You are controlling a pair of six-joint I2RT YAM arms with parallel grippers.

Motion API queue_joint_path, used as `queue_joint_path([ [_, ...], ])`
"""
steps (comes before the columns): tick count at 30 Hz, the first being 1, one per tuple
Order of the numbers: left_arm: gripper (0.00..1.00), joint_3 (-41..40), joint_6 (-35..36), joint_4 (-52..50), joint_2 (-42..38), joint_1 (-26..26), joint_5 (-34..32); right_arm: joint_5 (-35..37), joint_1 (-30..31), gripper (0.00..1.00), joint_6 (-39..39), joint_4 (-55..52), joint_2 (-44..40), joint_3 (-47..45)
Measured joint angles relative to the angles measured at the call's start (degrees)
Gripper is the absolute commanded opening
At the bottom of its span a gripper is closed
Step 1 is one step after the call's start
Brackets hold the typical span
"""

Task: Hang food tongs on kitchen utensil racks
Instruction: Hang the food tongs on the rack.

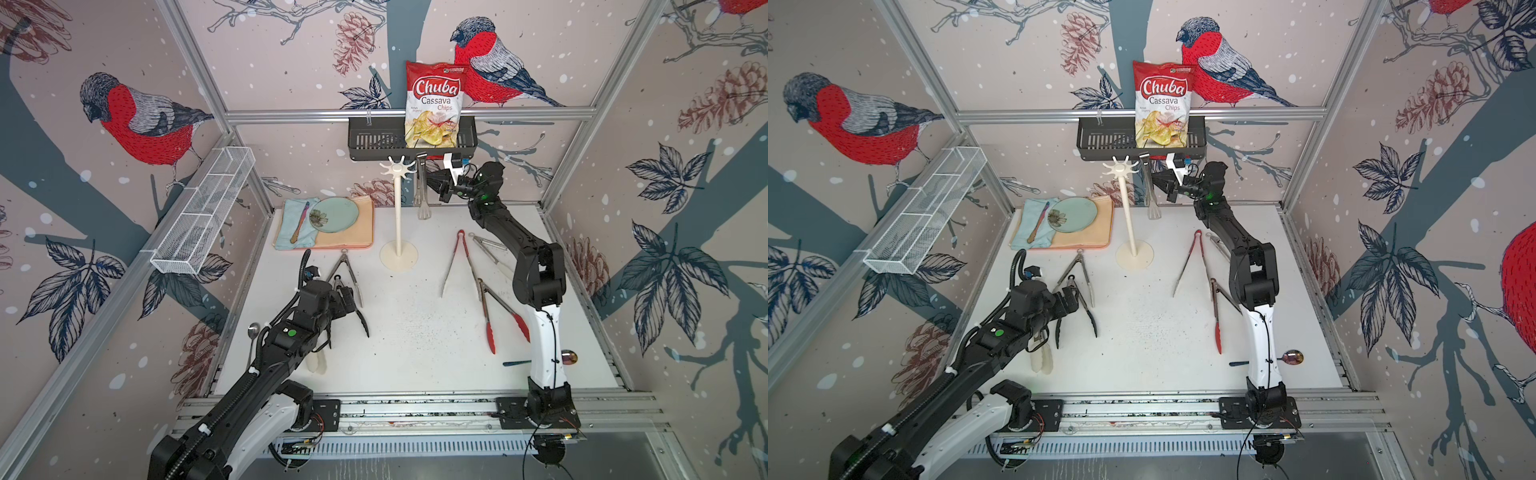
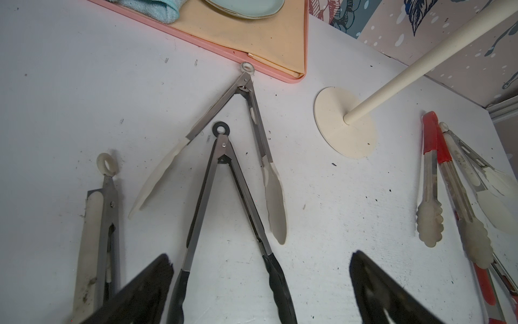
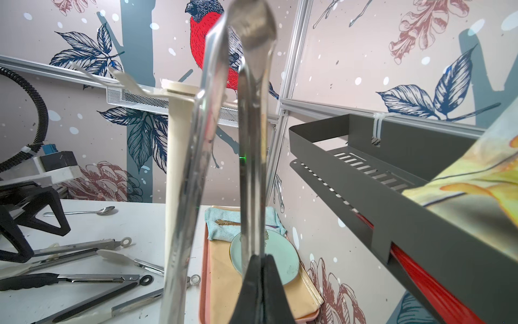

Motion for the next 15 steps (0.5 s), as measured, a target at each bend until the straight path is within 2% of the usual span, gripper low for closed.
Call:
queue_joint_path([
  [15,0.97,-0.5,-0.1,-0.1,-0.6,0.0,0.0,-0.2,0.9,0.00,-0.1,-0.9,1.6,1.9],
])
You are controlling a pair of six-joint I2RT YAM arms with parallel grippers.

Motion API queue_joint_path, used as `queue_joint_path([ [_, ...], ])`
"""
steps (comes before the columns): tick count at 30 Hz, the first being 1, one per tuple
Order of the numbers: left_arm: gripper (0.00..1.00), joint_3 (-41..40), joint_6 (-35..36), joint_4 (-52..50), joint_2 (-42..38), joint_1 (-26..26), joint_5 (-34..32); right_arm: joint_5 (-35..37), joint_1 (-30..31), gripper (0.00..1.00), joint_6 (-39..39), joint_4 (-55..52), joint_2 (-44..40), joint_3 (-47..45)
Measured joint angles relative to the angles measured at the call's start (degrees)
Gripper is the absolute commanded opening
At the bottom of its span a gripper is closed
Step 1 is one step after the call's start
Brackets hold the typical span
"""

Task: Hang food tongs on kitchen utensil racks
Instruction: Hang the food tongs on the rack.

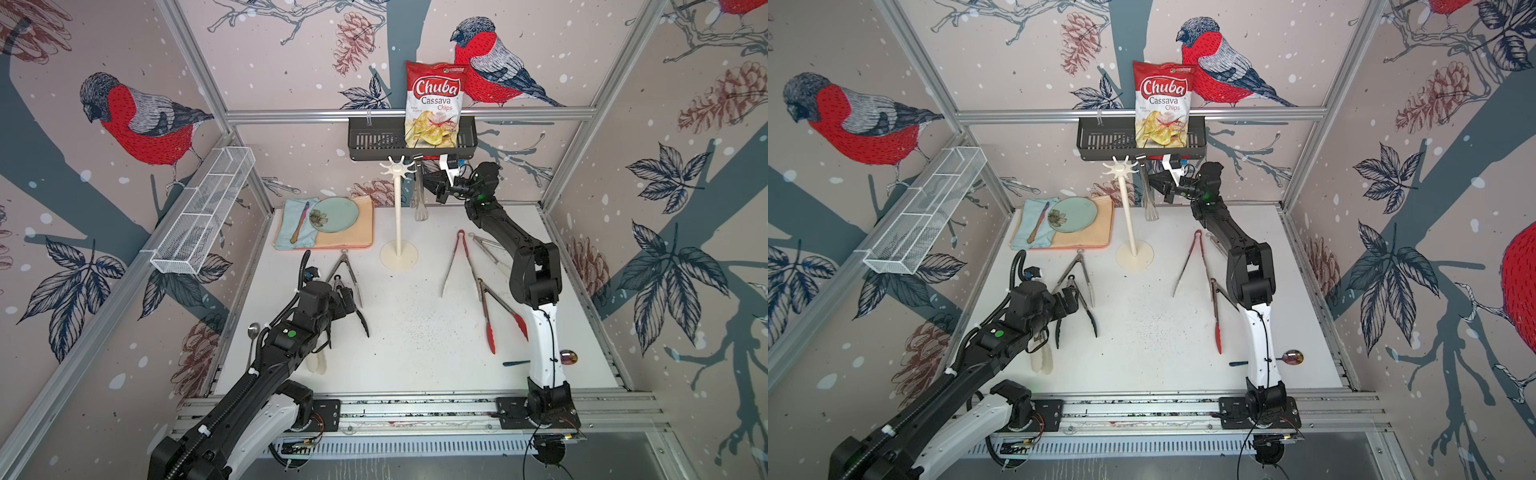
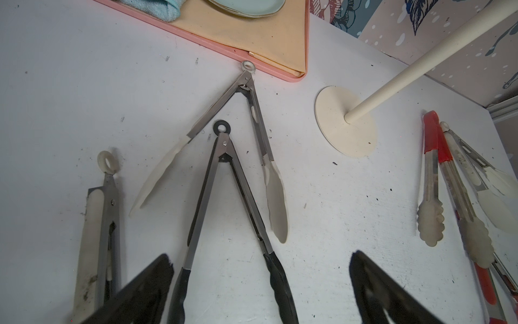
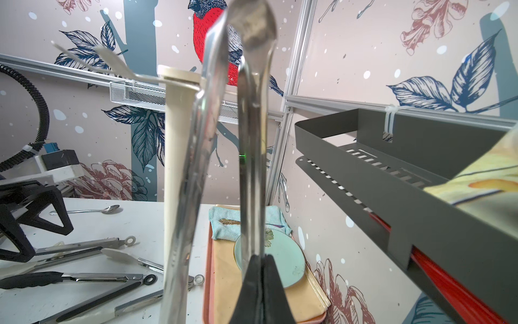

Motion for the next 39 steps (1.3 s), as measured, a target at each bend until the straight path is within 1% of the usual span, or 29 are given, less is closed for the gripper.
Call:
queue_joint_path([
  [10,0.97,-0.5,0.0,0.0,0.0,0.0,-0.1,-0.2,0.4,0.00,-1.1,-0.5,0.0,-0.7],
  [23,0.97,-1.2,-0.2,0.0,-0.2,0.0,-0.2,-0.3,1.0,0.00,-5.6,-6.1,-0.3,-0.7],
  [39,0.97,-1.6,-0.9,0.0,-0.4,0.0,-0.2,-0.2,2.2,0.00,-7.1,-7.7,-0.3,0.8],
])
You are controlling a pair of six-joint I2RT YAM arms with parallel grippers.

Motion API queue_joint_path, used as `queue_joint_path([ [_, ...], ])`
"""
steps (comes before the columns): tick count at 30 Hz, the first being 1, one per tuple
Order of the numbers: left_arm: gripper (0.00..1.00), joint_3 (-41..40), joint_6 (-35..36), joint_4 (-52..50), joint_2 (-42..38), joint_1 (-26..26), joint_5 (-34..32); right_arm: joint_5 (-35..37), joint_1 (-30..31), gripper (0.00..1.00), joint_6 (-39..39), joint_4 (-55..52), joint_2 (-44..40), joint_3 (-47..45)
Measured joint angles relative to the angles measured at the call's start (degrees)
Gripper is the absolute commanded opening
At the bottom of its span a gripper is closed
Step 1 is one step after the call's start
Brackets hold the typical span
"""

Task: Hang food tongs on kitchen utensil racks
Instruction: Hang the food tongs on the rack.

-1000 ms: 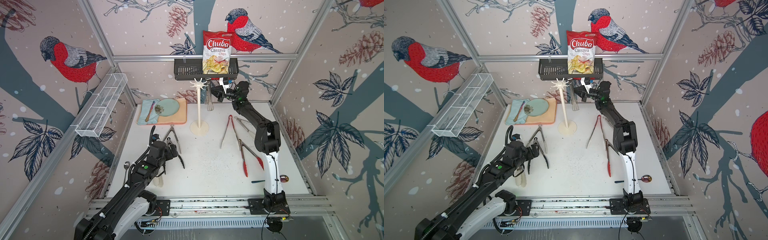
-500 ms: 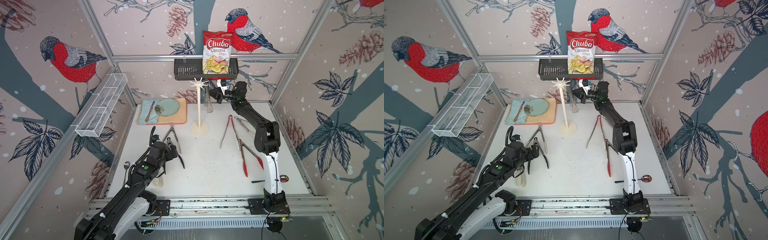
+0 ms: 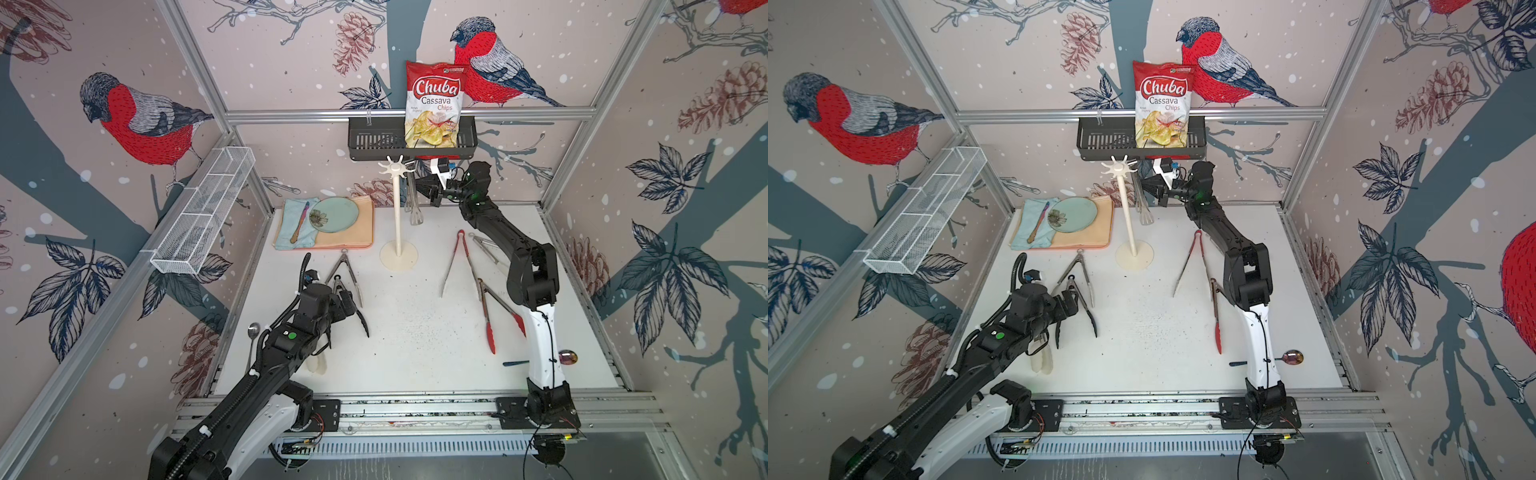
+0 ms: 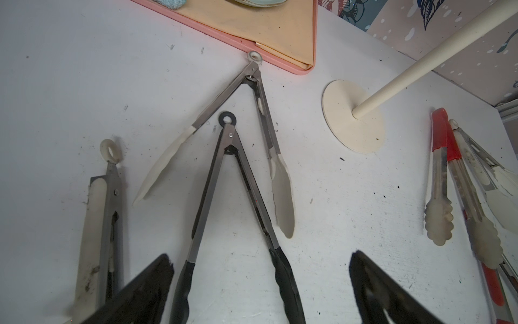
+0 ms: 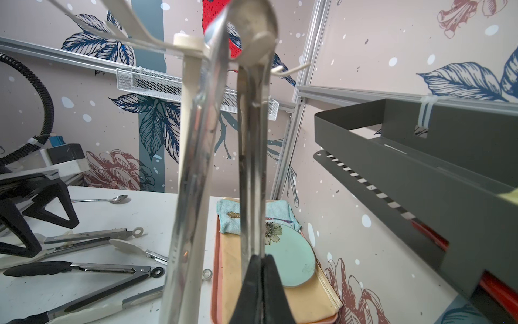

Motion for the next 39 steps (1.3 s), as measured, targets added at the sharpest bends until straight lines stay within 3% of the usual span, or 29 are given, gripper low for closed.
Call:
queue_joint_path([
  [15,0.97,-0.2,0.0,0.0,0.1,0.0,0.0,1.0,0.1,0.00,-3.0,-3.8,0.0,0.0],
  [21,0.97,-0.2,0.0,0.0,0.2,0.0,0.0,2.4,0.1,0.30,-3.4,-4.5,0.0,-0.2],
  [35,0.97,-0.2,0.0,0.0,0.3,0.0,-0.3,4.6,0.0,0.60,-2.3,-3.4,0.0,-1.4],
  [39,0.97,0.3,0.0,0.0,0.8,0.0,-0.4,6.1,-0.4,0.74,0.7,0.0,-1.2,-4.8],
])
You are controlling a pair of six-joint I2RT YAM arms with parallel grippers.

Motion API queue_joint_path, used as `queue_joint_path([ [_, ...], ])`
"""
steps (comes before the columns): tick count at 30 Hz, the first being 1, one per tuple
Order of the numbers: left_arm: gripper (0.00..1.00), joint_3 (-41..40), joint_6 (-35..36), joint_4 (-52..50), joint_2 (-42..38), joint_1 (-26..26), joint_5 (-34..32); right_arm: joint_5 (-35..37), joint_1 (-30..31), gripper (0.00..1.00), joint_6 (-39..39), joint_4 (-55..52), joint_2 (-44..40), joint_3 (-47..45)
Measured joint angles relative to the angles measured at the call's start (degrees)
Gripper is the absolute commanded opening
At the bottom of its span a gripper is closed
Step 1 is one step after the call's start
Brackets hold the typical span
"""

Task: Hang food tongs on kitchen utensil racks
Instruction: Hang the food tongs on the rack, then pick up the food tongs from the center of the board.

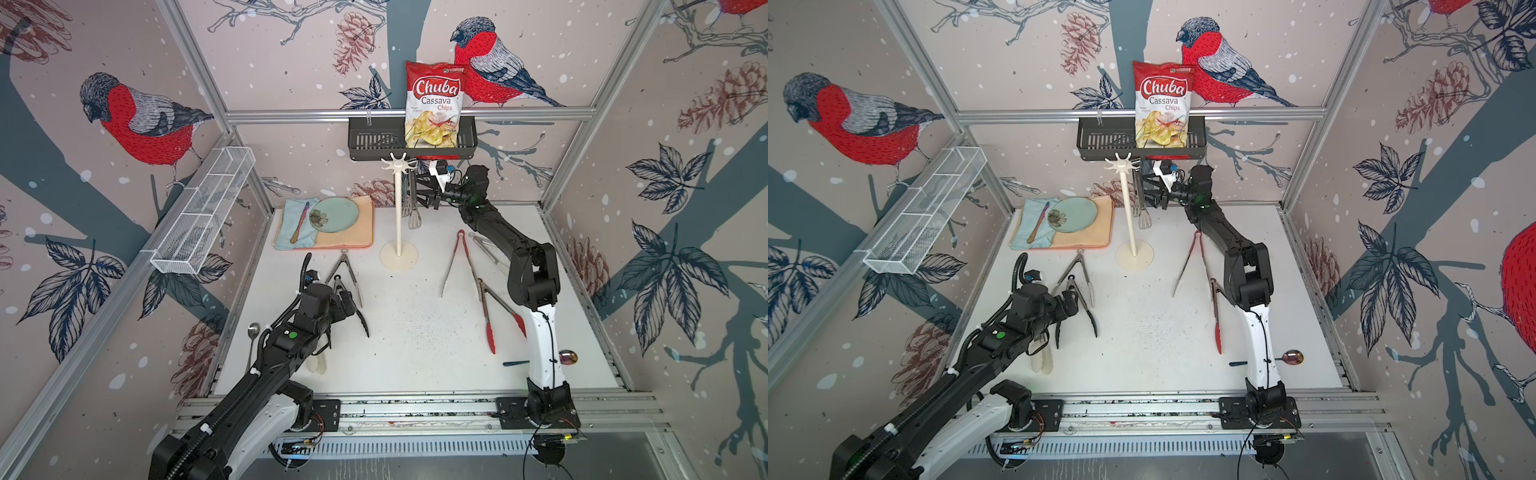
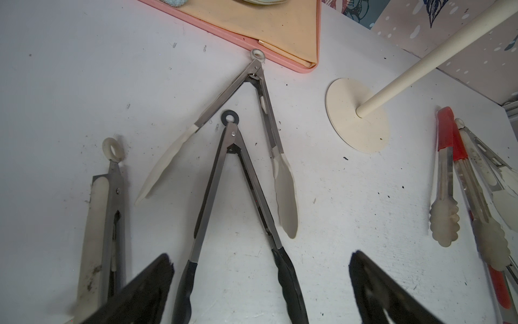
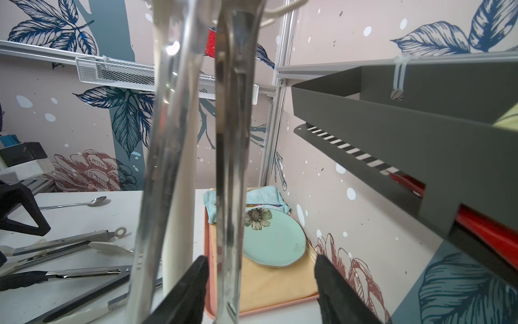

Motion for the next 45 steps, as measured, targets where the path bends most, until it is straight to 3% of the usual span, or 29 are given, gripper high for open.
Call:
queue_joint_path([
  [4,0.97,0.6,0.0,0.0,0.3,0.0,-0.3,2.2,-1.0,0.87,4.0,4.2,-1.9,-3.4],
  [6,0.97,0.9,0.0,0.0,0.6,0.0,-0.7,3.2,-1.3,1.00,5.4,5.9,-3.2,-5.6],
  [34,0.98,6.8,1.8,-0.2,1.1,0.0,-5.7,9.6,-6.2,1.00,10.3,13.9,-25.6,-38.4],
  [40,0.97,8.8,2.8,-1.6,2.7,1.5,-5.9,16.9,-7.1,1.00,12.9,13.1,-33.8,-47.4],
  [45,0.97,9.1,3.8,-3.7,4.6,5.5,-3.8,23.7,-7.4,1.00,14.1,5.0,-40.7,-51.0],
])
